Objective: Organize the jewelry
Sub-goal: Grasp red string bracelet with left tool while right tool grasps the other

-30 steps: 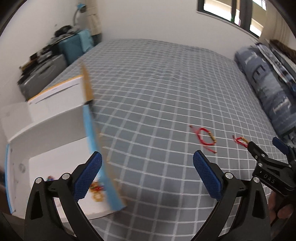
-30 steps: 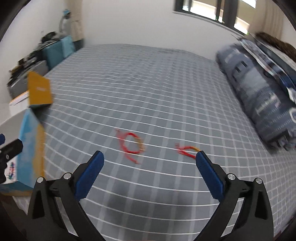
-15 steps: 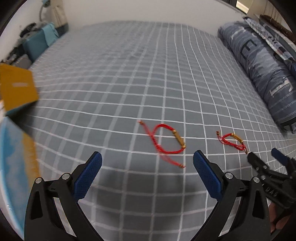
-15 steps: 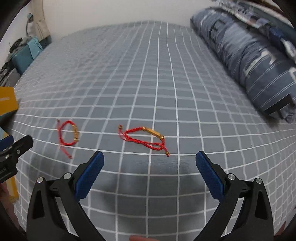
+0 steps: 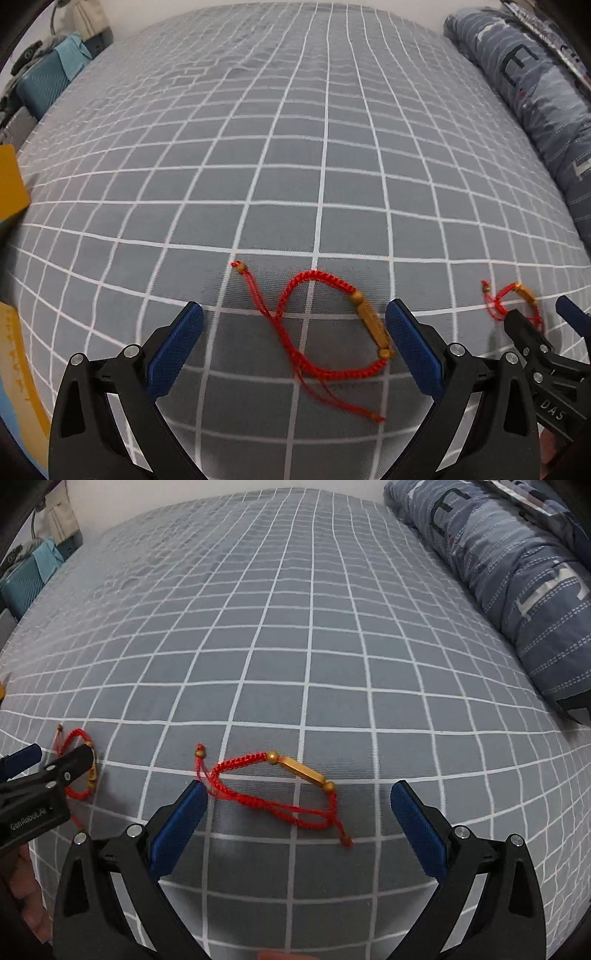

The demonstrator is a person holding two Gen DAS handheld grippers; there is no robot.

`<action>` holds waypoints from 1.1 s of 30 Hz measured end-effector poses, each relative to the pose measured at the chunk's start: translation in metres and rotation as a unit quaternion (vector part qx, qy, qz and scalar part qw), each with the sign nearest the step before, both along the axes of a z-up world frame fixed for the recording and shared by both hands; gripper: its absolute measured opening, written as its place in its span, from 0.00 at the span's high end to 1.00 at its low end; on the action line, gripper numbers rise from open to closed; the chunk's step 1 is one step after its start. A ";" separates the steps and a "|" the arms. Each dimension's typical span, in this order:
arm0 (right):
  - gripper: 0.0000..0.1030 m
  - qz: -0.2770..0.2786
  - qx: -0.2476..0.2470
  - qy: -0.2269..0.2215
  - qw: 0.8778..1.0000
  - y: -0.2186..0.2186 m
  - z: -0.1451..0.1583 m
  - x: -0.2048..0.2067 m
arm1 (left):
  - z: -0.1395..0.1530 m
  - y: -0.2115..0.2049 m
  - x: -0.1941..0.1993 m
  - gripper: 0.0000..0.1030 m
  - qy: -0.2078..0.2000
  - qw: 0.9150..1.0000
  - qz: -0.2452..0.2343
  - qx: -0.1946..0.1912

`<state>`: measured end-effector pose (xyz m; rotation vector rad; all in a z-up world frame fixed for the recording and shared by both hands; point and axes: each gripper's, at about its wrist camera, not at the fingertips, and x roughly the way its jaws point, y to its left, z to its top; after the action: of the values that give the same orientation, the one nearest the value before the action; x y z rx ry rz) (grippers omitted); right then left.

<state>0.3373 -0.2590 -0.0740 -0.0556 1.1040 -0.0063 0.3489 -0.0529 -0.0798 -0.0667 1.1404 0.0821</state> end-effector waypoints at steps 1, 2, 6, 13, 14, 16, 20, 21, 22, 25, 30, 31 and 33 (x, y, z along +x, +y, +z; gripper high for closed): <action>0.07 -0.001 0.000 -0.001 1.000 0.001 0.000 0.000 | -0.002 -0.001 0.002 0.06 0.000 1.000 0.000 -0.002; 0.07 -0.003 0.001 -0.001 1.000 0.000 -0.001 0.001 | -0.005 -0.001 0.002 0.06 -0.001 1.000 0.000 0.001; 0.14 -0.009 0.006 0.015 1.000 -0.003 -0.010 0.004 | -0.009 -0.006 0.000 0.06 -0.006 1.000 0.000 0.012; 0.37 -0.014 0.014 0.020 1.000 -0.003 -0.011 0.004 | -0.010 -0.013 -0.013 0.16 -0.008 1.000 -0.006 0.016; 0.40 -0.014 0.014 0.020 1.000 -0.004 -0.011 0.004 | -0.007 -0.013 -0.015 0.22 -0.008 1.000 -0.008 0.015; 0.47 -0.012 0.011 0.020 1.000 -0.002 -0.011 0.003 | -0.005 -0.015 -0.021 0.29 -0.007 1.000 -0.010 0.016; 0.67 -0.007 0.012 0.020 1.000 -0.002 -0.010 0.003 | -0.002 -0.008 -0.024 0.44 -0.006 1.000 -0.006 0.014; 0.72 -0.004 0.013 0.020 1.000 -0.002 -0.010 0.002 | -0.002 -0.003 -0.023 0.47 -0.006 1.000 -0.005 0.011; 0.77 -0.001 0.014 0.020 1.000 -0.002 -0.010 0.001 | -0.002 -0.002 -0.022 0.50 -0.006 1.000 -0.005 0.008; 0.85 0.001 0.012 0.018 1.000 -0.002 -0.011 0.001 | 0.000 0.003 -0.023 0.62 -0.005 1.000 -0.005 0.014; 0.93 -0.003 0.020 0.015 1.000 -0.003 -0.009 0.000 | 0.004 0.008 -0.023 0.91 -0.004 1.000 -0.008 0.023; 0.93 -0.001 0.019 0.013 1.000 -0.003 -0.008 -0.001 | 0.005 0.008 -0.021 0.91 -0.004 1.000 -0.010 0.023; 0.93 0.002 0.016 0.010 1.000 -0.001 -0.007 -0.002 | 0.009 0.002 -0.026 0.91 -0.014 0.998 -0.017 0.051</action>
<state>0.3351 -0.2598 -0.0807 -0.0299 1.1238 0.0149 0.3234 -0.0505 -0.0713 0.0407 1.1066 0.1088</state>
